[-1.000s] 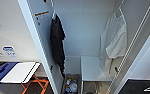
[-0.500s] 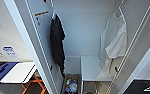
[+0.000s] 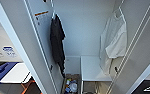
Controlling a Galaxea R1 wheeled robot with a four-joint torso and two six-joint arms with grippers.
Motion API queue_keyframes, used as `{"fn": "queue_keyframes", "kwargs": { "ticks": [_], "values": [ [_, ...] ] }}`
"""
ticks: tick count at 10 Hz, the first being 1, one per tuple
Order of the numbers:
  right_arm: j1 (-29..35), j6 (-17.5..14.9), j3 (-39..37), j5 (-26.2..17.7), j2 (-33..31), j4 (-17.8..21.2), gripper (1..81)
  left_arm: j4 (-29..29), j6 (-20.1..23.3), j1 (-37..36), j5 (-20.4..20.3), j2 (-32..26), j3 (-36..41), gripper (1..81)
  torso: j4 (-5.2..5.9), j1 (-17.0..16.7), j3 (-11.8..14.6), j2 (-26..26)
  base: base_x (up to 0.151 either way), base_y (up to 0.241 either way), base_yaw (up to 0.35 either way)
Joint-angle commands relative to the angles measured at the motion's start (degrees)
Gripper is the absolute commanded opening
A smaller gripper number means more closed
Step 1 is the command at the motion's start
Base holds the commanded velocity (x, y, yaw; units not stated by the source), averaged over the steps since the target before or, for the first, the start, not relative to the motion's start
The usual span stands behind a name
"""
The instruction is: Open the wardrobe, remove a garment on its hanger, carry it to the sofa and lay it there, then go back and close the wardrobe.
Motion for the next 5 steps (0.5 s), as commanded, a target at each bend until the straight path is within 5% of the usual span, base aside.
{"fn": "queue_keyframes", "kwargs": {
  "ticks": [1,5],
  "values": [
    [-1.08,3.09,10.75,-8.41,-1.04,-2.71,81.1,-0.68,-1.93,5.96,3.50,-2.60,18.54,81.1,0.00,0.00,0.00,0.00,0.000,0.000,0.000],
    [-2.04,3.79,8.64,-4.46,-6.84,-2.71,81.1,0.81,-1.84,10.88,-1.95,-10.08,15.38,81.1,-0.02,0.00,0.00,0.00,0.000,0.000,0.000]
  ]
}}
